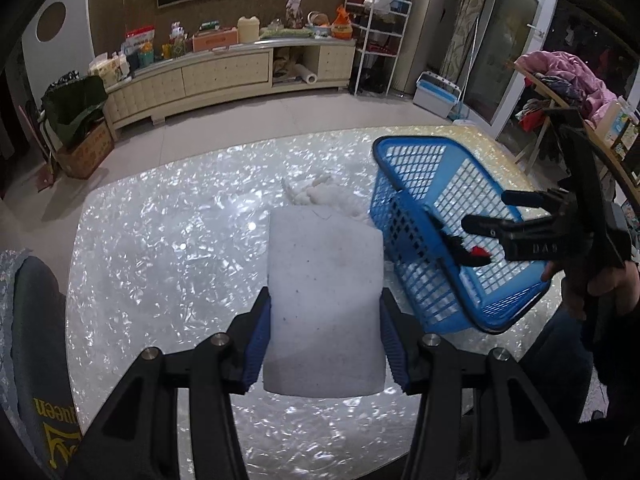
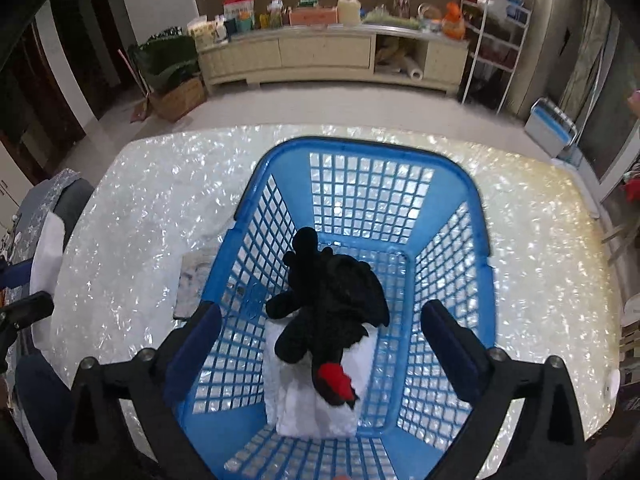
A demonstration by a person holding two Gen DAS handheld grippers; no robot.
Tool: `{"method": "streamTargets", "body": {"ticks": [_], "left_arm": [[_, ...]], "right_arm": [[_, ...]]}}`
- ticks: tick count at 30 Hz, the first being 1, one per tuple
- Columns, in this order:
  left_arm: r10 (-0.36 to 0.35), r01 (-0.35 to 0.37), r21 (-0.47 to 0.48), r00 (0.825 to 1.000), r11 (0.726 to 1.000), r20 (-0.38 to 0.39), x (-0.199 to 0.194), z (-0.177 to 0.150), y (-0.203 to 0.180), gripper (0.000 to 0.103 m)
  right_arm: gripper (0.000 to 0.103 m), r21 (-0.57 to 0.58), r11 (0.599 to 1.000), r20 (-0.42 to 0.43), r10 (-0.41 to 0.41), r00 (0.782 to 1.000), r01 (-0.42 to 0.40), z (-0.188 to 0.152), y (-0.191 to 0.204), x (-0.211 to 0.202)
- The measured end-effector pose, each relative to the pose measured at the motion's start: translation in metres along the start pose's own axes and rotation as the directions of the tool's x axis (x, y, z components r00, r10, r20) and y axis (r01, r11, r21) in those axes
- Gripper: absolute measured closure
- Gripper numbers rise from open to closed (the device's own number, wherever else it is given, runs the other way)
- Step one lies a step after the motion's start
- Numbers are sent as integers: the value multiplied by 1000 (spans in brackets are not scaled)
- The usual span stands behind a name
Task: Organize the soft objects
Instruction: 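Lift the white sponge with the left gripper while the right gripper opens over the basket, then carry the white sponge with the left gripper into the blue basket and release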
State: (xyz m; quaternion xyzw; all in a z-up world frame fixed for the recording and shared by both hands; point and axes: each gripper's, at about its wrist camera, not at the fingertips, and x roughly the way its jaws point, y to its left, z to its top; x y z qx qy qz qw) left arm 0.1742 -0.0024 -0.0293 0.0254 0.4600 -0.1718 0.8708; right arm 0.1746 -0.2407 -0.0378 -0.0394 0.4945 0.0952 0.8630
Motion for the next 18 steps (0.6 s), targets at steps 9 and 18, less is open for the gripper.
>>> {"method": "streamTargets", "body": {"ticks": [9,18], "left_arm": [[1,-3,39,999,999,52,-17,3,-40,54],[-24,17,108,998,994,62,-16,20,-82,53]], "right_arm": [[1,31,1000,49,5,999,-6,-27,-5,-33],[1,63,998,67,11,998,-15,-42,-13,-45]]}}
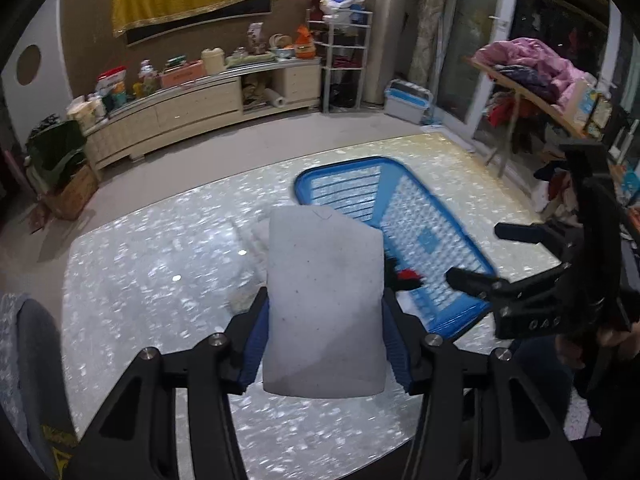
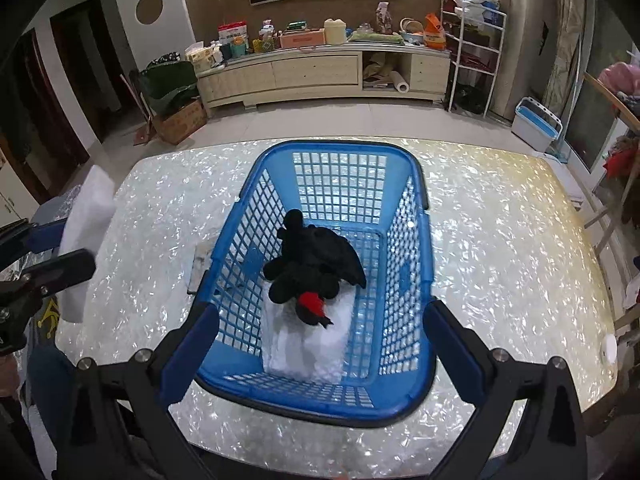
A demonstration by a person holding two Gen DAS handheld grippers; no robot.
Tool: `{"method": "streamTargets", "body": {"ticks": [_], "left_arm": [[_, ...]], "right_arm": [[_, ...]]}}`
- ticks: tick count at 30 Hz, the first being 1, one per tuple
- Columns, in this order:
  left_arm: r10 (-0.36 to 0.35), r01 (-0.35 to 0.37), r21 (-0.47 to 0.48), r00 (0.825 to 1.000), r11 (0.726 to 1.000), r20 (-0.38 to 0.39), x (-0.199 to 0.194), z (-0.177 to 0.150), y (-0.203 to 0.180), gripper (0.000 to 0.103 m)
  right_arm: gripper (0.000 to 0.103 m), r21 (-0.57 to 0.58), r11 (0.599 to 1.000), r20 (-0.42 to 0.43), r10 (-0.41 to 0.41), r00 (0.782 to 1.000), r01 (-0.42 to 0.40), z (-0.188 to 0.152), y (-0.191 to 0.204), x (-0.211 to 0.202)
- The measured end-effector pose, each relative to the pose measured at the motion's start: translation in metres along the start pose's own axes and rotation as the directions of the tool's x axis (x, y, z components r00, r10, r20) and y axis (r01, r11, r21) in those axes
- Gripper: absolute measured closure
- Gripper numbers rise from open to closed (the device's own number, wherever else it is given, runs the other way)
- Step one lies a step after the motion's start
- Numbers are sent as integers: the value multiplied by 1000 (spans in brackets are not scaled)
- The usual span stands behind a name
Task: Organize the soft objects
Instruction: 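Carry the white sponge with the left gripper into the blue basket and release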
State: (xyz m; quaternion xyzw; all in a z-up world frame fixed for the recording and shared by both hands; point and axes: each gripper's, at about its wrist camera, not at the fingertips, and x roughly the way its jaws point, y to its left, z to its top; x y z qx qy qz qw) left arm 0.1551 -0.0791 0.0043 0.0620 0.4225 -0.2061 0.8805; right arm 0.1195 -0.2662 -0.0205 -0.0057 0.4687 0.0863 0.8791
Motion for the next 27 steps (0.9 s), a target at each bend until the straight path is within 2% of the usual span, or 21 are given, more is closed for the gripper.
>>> {"method": "streamTargets", "body": {"ticks": [2,6,11,14,27], "left_arm": [[-29,29,3,1000,1000,3,3,5,-8,53],[-20,20,36,1000,999,-2,11,12,-23,53],[-36,37,79,999,996,-14,24,20,-42,53],[-76,78,99,997,992,-30,35,25,-53,52],[-82,106,178,987,978,-137,109,45,-89,52]], "right_arm": [[1,14,1000,13,3,1000,-3,-2,-4,-4],[1,15,1000,52,-27,998,26,-7,-8,-13],[1,40,991,80,-133,988,131,-12,-20,-17],[1,65,991,87,-125,988,120,-14,-33,-18],[1,119,985,45,-132,990,126,-18,-68,5]]}}
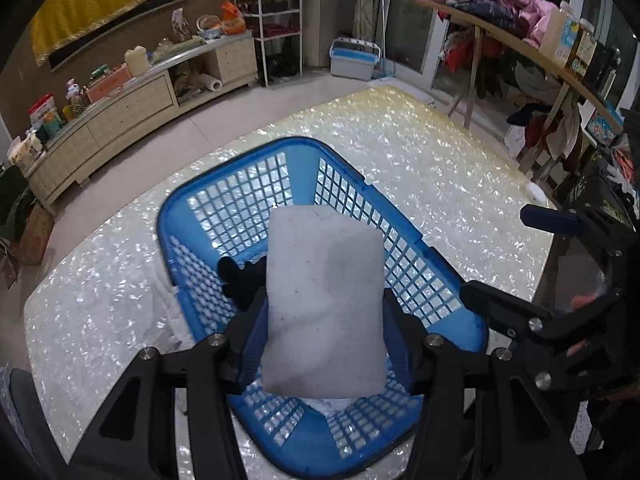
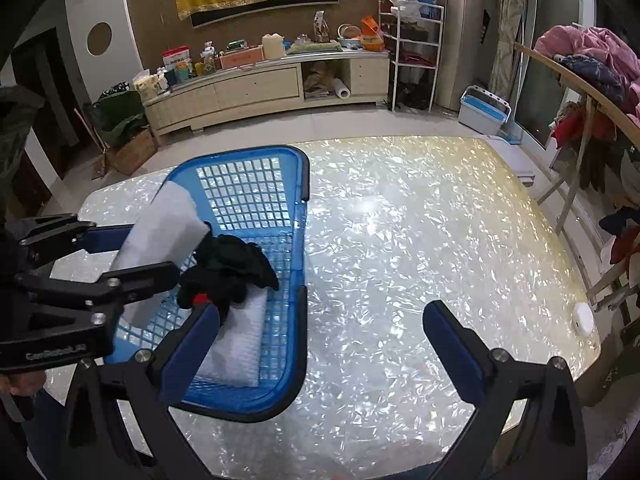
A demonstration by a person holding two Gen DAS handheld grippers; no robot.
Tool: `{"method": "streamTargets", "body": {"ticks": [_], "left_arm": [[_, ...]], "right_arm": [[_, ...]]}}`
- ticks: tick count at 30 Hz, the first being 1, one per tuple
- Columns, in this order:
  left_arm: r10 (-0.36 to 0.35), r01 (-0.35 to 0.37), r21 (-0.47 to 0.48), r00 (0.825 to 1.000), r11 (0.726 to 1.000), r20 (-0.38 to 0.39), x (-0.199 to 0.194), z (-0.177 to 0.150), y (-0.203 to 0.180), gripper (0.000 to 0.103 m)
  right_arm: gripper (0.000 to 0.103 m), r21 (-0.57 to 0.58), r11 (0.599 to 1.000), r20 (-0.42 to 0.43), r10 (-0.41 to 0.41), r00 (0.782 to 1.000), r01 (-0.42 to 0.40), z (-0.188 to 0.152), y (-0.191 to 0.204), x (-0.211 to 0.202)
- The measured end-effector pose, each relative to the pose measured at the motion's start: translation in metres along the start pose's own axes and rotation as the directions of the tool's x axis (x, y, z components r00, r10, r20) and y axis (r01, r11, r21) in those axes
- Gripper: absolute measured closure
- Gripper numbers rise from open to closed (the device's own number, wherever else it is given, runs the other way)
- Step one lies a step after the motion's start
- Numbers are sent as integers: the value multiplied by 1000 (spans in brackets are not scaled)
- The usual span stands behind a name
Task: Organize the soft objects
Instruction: 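Carry the white sponge with the left gripper into the blue basket and release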
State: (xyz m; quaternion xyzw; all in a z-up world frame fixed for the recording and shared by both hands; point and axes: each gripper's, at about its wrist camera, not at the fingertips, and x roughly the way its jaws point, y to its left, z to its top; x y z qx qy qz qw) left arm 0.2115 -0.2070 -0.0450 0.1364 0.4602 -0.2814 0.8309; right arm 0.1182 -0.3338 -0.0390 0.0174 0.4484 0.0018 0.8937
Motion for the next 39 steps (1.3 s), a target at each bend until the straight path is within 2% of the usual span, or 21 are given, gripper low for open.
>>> {"method": "streamTargets", "body": {"ticks": [9,21,23,24,25,27,31,36,39], "left_arm": [[-20,22,21,997,1000,-72,41,9,-4,52],[-33,37,43,997,998,-76,66,21,-10,51],[-29,33,50,997,998,-72,67,21,-10,47],[-29,32,48,997,998,-67,66,21,-9,42],[-33,35,42,998,999,-62,65,21,-8,31],[-35,37,36,997,999,-62,65,22,-7,23],[-13,16,43,998,999,-59,60,21,-6,23],[3,-2,7,999,1000,-54,49,18,1,22],[28,-28,-8,999,1000,-36,37,13,6,19]], "right_arm": [[1,6,1000,-39,-18,999,18,3,-8,13],[1,43,999,-64,-24,998,27,4,-20,19],[1,42,999,-64,-26,998,29,4,-21,18],[1,42,999,-64,-25,998,28,3,-21,17],[1,43,999,-64,-26,998,29,3,-21,17],[1,44,999,-62,-24,998,27,3,-23,15],[1,49,999,-57,-21,998,24,2,-24,12],[1,44,999,-50,-15,999,17,2,-23,8],[1,41,999,-41,-12,999,14,2,-21,3]]}}
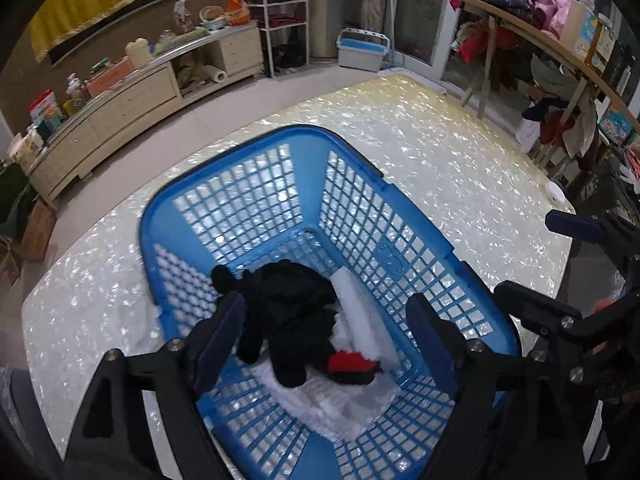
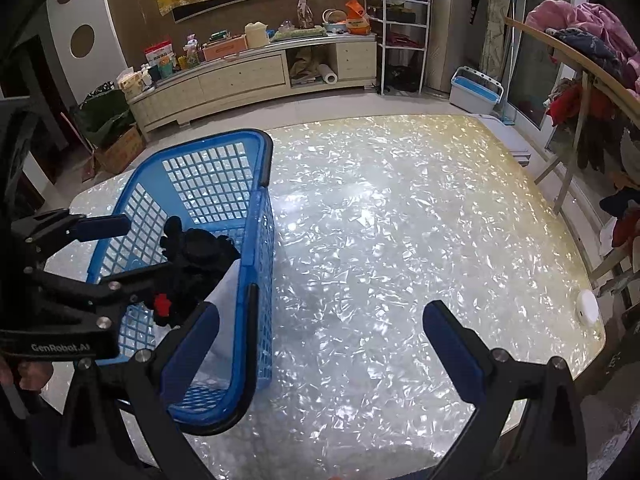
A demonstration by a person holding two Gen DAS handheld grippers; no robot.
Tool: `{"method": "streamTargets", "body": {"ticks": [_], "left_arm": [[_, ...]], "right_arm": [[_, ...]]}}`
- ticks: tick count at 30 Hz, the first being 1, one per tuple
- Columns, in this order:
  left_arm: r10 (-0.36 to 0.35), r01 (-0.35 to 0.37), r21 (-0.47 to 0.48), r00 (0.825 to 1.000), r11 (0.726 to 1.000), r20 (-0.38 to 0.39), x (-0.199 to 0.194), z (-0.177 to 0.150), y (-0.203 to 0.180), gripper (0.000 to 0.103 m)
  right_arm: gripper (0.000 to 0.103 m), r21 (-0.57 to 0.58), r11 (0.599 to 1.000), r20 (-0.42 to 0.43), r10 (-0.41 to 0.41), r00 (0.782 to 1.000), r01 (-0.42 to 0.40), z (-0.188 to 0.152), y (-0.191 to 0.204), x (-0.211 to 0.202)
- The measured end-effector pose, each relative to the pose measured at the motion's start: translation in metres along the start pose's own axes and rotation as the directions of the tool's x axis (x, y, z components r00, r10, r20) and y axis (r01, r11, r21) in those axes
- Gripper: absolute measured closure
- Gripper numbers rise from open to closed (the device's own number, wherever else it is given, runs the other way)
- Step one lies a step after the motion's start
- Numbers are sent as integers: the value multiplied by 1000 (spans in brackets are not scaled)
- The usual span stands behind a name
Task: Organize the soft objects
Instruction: 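Carry the white sponge with the left gripper into the blue basket and release, then move the right gripper from the basket to the grey fuzzy pad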
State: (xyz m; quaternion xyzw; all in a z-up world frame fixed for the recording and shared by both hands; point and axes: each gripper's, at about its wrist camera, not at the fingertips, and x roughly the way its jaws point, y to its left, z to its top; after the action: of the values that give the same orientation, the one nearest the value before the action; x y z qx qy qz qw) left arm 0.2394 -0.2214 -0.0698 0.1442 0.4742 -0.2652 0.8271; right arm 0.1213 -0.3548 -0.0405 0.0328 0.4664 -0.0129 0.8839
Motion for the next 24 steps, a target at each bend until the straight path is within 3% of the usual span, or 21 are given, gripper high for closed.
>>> {"method": "streamTargets", "body": {"ticks": [5,9,24], "left_arm": [[15,-14,-37,1000,999,21,-24,-9,10,13],[23,-20,-71,999,997,40,-40,-19,17,0],[98,-77,-158,987,984,130,-111,-70,45,0]], "right_arm": [[1,6,1000,20,23,1000,-23,1,7,-9],[1,0,999,39,54,998,-54,1,17,-17],[1,-96,988,72,127,989,-120,-2,72,-38]]}}
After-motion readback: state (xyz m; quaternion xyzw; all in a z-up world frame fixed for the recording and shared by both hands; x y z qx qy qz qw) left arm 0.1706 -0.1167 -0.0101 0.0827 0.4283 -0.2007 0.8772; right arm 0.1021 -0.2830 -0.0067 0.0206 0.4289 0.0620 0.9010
